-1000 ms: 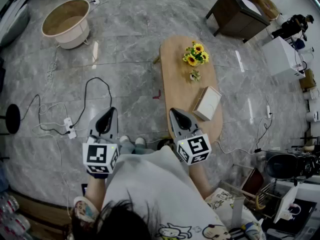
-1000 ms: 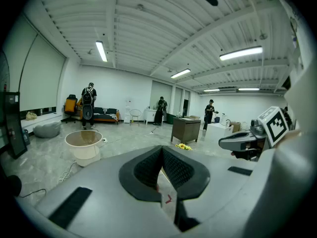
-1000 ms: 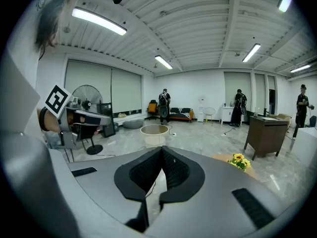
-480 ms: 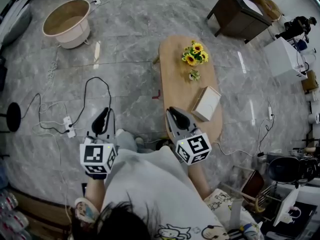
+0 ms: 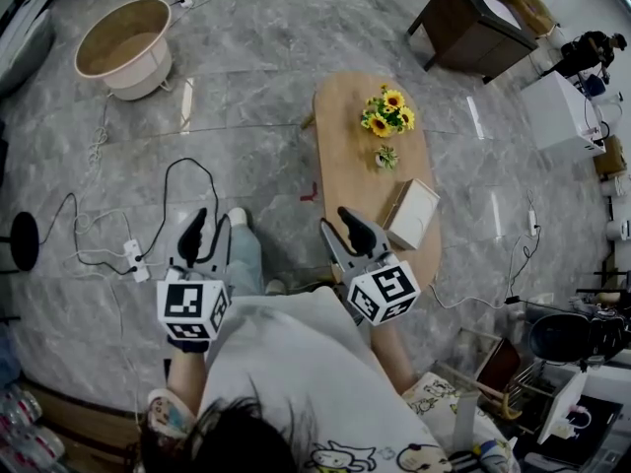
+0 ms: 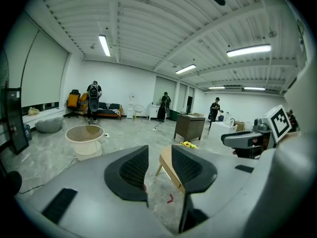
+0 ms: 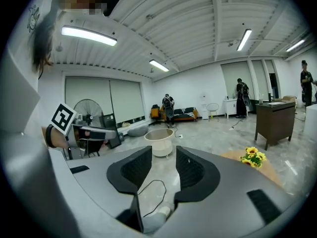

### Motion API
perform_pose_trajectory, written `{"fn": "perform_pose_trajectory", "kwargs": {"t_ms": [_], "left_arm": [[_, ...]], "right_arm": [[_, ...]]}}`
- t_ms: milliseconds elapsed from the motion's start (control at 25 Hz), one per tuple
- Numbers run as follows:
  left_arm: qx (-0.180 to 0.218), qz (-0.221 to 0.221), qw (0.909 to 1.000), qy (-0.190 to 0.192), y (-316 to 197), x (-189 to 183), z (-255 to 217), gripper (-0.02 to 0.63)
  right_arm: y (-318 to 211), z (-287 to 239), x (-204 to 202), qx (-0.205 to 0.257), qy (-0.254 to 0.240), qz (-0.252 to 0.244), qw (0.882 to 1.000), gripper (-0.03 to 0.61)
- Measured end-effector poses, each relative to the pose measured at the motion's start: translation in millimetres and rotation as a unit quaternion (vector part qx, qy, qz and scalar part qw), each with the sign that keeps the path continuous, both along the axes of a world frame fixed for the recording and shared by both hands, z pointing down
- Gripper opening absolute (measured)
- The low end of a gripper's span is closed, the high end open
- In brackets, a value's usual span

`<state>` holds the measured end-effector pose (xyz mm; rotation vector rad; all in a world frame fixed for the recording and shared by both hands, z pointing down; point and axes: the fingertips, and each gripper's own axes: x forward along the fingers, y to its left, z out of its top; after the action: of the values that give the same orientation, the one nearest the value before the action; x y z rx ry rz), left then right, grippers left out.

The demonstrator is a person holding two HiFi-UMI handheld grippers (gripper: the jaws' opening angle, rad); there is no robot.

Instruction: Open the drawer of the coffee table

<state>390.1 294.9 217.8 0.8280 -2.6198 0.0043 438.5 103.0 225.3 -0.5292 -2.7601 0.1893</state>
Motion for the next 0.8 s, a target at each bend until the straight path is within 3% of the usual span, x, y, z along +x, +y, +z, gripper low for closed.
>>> {"fn": "perform_pose_trajectory", "kwargs": {"t_ms": [440, 800], "left_arm": [[0.009, 0.043, 0.9989, -0.012, -0.1, -169.5, -15.9, 0.158], [0.008, 0.060, 0.9981, -0.016, 24.5, -263.8, -17.6, 0.189]], "right_arm": [[8.1, -12.9, -152.2, 0.006, -0.001, 0.016, 1.000, 0.168], [19.8, -10.8, -231.7, 0.001, 0.006, 0.051, 0.999, 0.195]]}}
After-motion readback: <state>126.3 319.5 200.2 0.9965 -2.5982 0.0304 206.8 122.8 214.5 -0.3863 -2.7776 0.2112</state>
